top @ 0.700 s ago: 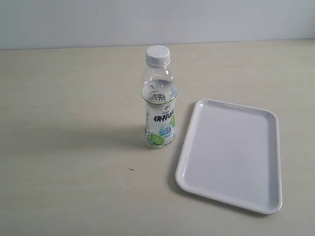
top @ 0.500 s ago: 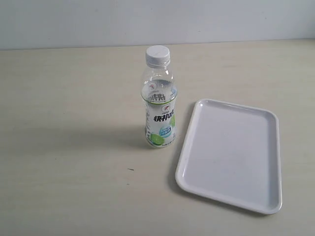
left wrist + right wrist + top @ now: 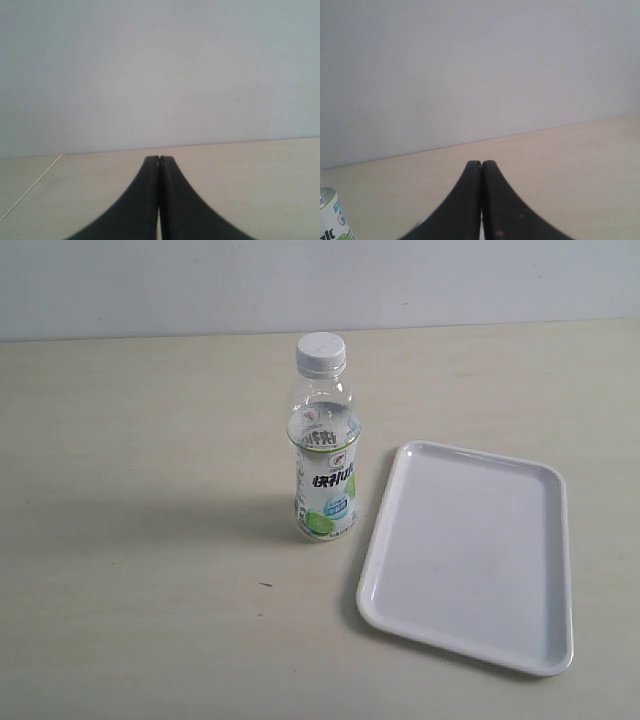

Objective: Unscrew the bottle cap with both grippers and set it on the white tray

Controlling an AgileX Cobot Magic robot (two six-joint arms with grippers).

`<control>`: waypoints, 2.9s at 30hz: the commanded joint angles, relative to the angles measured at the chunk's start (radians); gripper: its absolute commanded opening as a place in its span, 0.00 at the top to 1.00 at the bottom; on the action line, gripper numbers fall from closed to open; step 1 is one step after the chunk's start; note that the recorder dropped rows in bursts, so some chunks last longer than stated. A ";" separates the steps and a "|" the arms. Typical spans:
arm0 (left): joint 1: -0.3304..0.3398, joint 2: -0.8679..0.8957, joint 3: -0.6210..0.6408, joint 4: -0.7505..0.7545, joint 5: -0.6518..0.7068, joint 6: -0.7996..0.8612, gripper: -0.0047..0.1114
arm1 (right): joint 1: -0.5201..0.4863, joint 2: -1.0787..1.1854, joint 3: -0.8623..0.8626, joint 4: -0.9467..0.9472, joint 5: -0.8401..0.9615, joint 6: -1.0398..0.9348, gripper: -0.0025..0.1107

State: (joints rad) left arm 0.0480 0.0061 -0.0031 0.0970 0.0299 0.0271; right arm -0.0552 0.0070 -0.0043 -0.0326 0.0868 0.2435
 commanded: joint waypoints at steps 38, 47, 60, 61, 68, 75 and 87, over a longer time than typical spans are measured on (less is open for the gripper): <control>-0.006 0.010 0.003 0.199 -0.482 -0.826 0.96 | -0.005 -0.007 0.004 0.000 -0.004 -0.006 0.98; -0.006 0.374 -0.073 0.221 -0.488 -0.698 0.96 | -0.005 -0.007 0.004 0.000 -0.004 -0.006 0.98; -0.009 0.889 -0.507 0.404 -0.067 -0.577 0.96 | -0.005 -0.007 0.004 0.000 -0.004 -0.006 0.98; -0.010 0.921 -0.553 0.430 0.026 -0.570 0.96 | -0.005 -0.007 0.004 0.000 -0.004 -0.006 0.98; -0.078 1.127 -0.777 0.278 0.460 -0.270 0.96 | -0.005 -0.007 0.004 0.000 -0.004 -0.006 0.98; -0.151 1.306 -0.780 -0.326 0.450 0.415 0.96 | -0.005 -0.007 0.004 0.000 -0.004 -0.006 0.98; -0.204 1.376 -0.555 -1.841 0.243 1.902 0.96 | -0.005 -0.007 0.004 0.000 -0.025 -0.006 0.98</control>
State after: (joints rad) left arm -0.1483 1.3834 -0.5665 -1.4641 0.2217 1.6522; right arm -0.0552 0.0070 -0.0043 -0.0326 0.0843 0.2435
